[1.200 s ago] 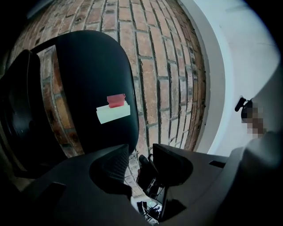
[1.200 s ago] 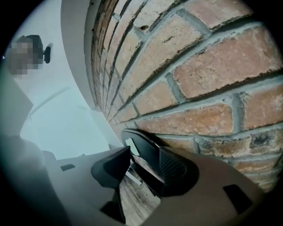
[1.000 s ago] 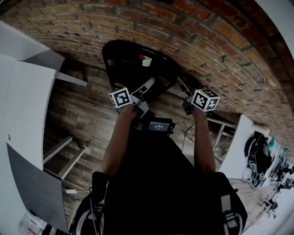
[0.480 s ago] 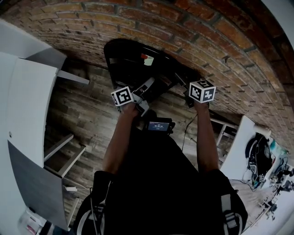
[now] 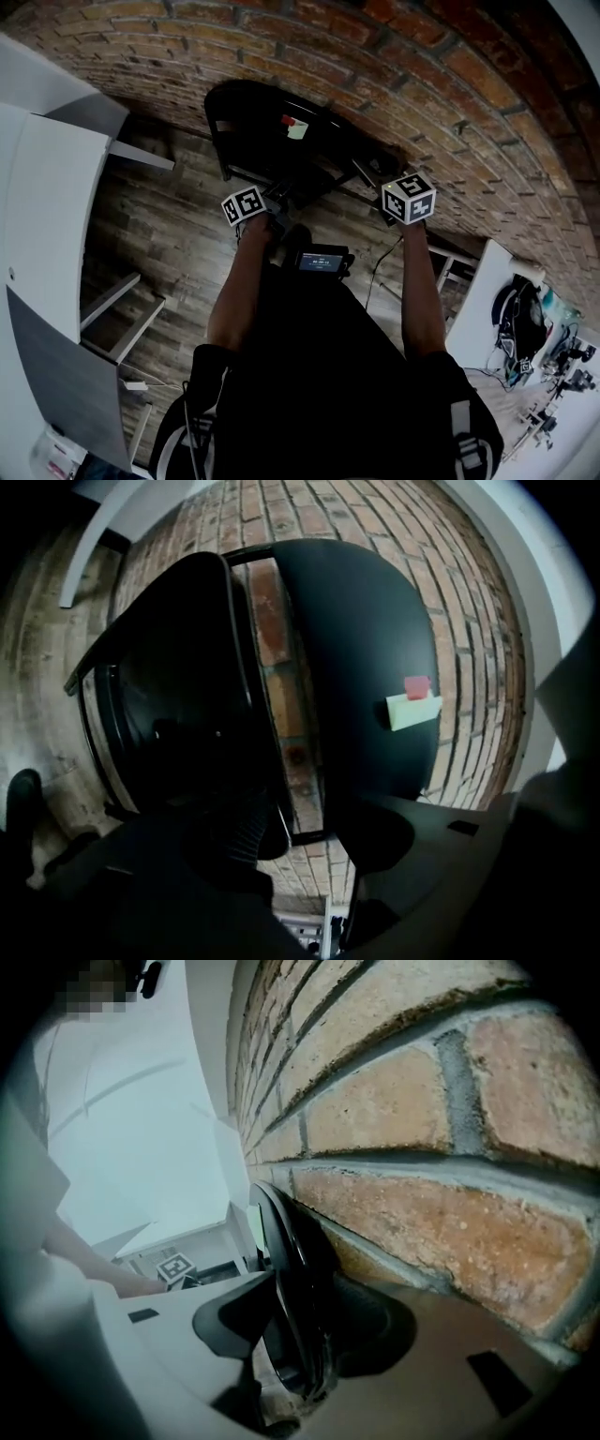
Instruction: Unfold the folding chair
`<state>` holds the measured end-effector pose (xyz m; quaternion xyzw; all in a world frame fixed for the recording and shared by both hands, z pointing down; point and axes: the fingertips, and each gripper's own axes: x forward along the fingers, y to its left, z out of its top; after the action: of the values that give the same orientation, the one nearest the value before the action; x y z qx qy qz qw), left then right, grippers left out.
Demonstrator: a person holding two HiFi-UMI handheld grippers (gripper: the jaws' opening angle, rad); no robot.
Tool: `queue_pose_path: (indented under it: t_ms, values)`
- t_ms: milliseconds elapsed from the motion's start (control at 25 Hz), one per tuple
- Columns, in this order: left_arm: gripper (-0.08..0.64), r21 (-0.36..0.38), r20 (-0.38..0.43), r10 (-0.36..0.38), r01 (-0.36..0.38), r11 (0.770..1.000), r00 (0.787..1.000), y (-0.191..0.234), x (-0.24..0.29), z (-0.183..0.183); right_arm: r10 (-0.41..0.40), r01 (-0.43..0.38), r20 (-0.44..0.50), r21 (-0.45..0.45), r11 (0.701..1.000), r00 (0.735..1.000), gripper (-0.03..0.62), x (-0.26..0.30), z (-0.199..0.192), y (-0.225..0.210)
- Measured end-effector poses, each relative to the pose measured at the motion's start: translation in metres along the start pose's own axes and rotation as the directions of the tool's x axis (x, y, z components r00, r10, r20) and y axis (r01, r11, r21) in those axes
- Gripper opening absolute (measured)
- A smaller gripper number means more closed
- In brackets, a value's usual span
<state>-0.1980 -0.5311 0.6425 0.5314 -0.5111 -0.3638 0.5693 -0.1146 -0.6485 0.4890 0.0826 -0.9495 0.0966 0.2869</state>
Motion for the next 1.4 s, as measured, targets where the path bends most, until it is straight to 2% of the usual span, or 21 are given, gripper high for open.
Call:
queue_pose_path:
  t_ms: [120,240,480,600,800,920,1000,1120,1200,1320,1400]
  values:
    - [0.212,-0.072,0.103,0.055,-0.048,0.996,0.993,0.025,0.006,0.016,0.023,-0.023,-0.002,0.000,1.000,1.000,0.196,-0.002,-0.002,0.008]
    - [0.235,-0.084,0.160,0.099,-0.086,0.993,0.982,0.041,0.013,0.027,0.043,-0.043,-0.011,0.003,0.999,0.999,0.196,-0.006,-0.004,0.015]
    - [0.226,-0.135,0.266,-0.005,0.042,0.990,0.964,0.033,0.010,0.040,0.104,-0.106,-0.057,-0.039,0.994,0.993,0.198,-0.014,-0.009,0.034]
    - [0.114,-0.151,0.327,-0.065,0.120,0.981,0.943,0.028,0.001,0.040,0.124,-0.131,-0.092,-0.069,0.989,0.988,0.196,-0.015,-0.011,0.037]
    - [0.072,-0.145,0.326,-0.083,0.137,0.980,0.942,0.032,-0.010,0.033,0.188,-0.196,-0.108,-0.074,0.978,0.976,0.196,-0.019,-0.014,0.051]
    - [0.072,-0.141,0.314,-0.097,0.147,0.979,0.945,0.032,-0.012,0.031,0.224,-0.225,-0.026,-0.044,0.973,0.974,0.198,-0.017,0.011,0.059]
    - [0.072,-0.137,0.308,-0.102,0.150,0.979,0.946,0.032,-0.014,0.030,0.259,-0.258,-0.006,-0.068,0.964,0.966,0.198,-0.007,0.034,0.069]
    - [0.072,-0.142,0.312,-0.107,0.158,0.977,0.944,0.032,-0.017,0.029,0.320,-0.333,-0.107,-0.132,0.934,0.941,0.198,0.020,0.047,0.087]
    - [0.072,-0.145,0.308,-0.105,0.156,0.977,0.945,0.032,-0.018,0.026,0.376,-0.401,-0.183,-0.129,0.907,0.908,0.194,0.033,0.043,0.101]
    - [0.072,-0.138,0.295,-0.099,0.145,0.980,0.950,0.032,-0.021,0.024,0.407,-0.441,-0.237,-0.115,0.890,0.882,0.109,0.040,0.036,0.114]
    - [0.072,-0.134,0.293,-0.103,0.147,0.980,0.951,0.032,-0.024,0.022,0.426,-0.461,-0.249,-0.102,0.881,0.870,0.104,0.038,0.033,0.119]
